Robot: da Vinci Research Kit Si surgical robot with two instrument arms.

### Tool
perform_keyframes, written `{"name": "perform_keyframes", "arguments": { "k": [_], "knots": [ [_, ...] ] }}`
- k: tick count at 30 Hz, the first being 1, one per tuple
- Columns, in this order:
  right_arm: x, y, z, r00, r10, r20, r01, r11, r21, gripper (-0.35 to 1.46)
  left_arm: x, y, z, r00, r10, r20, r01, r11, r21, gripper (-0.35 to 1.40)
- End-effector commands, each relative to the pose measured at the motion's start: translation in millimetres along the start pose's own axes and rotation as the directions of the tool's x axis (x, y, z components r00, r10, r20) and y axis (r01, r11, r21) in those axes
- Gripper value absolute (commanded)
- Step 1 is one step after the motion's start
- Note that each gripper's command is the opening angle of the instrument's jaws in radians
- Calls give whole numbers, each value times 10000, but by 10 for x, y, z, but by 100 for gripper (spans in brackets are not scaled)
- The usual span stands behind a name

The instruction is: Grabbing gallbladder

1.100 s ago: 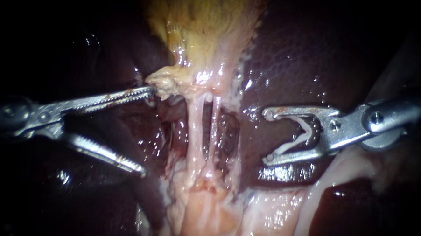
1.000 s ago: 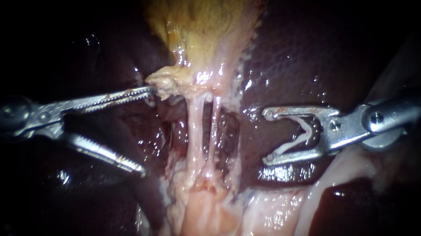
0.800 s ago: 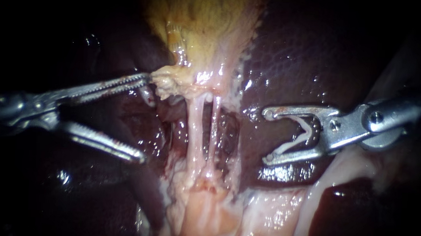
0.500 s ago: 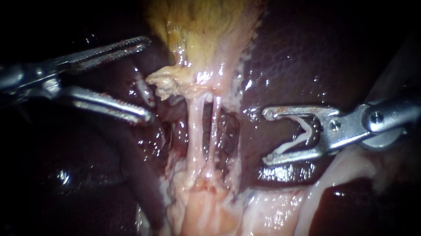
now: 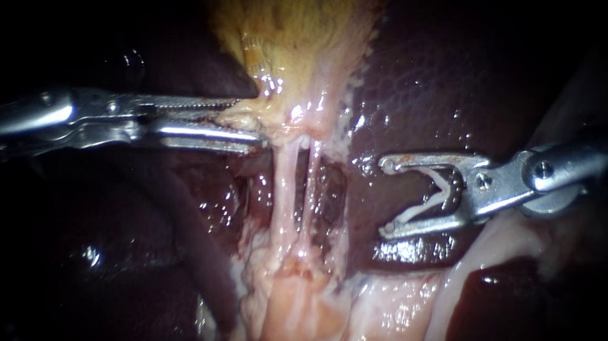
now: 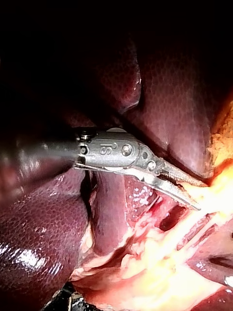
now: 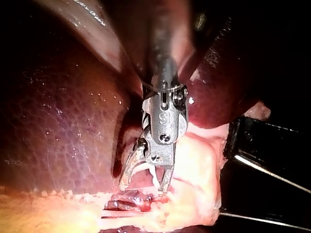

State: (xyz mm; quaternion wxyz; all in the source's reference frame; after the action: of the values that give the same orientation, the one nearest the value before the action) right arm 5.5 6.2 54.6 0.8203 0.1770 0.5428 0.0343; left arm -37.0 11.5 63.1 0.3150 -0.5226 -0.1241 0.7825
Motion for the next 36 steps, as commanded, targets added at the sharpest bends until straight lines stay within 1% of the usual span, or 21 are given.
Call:
{"name": "perform_keyframes", "arguments": {
  "k": [1,3,4,5,7,9,11,16,19,21,23,26,30,33,36],
  "knots": [
    [0,0,0,10000,-2,-2,2,10000,3,50,-1,-1,-1,10000,10,59,-10,10000,2,9],
    [0,0,0,10000,-2,-2,2,10000,2,50,-2,-2,-3,9999,16,118,-16,10000,-14,-15],
    [0,0,0,10000,-2,-2,2,10000,3,50,-2,-2,-4,9999,18,149,-18,10000,-20,-33],
    [0,0,0,10000,-2,-2,2,10000,3,50,-2,-2,-5,9998,20,209,-20,10000,-28,-35],
    [0,0,0,10000,-3,-2,3,10000,4,50,-1,-1,-8,9994,25,358,-23,10000,-45,-35],
    [0,0,0,10000,-3,-3,3,10000,6,50,0,0,-11,9987,-93,505,96,9999,-57,-35],
    [0,0,0,10000,-4,-3,4,10000,6,50,3,2,-14,9983,-103,567,107,9999,-72,-35],
    [0,0,0,10000,-4,-3,4,10000,6,50,12,7,-25,9980,-204,606,211,9997,-110,-35],
    [0,-1,-1,10000,-5,-4,5,10000,9,50,25,12,-38,9977,-262,621,272,9995,-166,-35],
    [0,-1,-1,10000,-5,-4,5,10000,9,50,37,14,-50,9974,-326,636,342,9991,-252,-35],
    [0,-1,-1,10000,-5,-4,5,10000,9,50,51,16,-62,9971,-392,656,408,9989,-229,-35],
    [0,0,-1,10000,-5,-3,5,10000,9,50,74,17,-83,9978,-537,401,542,9985,-124,-35],
    [0,0,-1,10000,-3,-2,3,10000,5,50,94,19,-103,9972,-729,140,730,9973,-68,-35],
    [0,0,0,10000,-2,-2,2,10000,4,50,99,21,-109,9970,-764,92,764,9971,-39,-35],
    [0,0,0,10000,-2,-2,2,10000,3,50,97,21,-109,9971,-755,89,755,9971,-24,-35]
  ]
}}
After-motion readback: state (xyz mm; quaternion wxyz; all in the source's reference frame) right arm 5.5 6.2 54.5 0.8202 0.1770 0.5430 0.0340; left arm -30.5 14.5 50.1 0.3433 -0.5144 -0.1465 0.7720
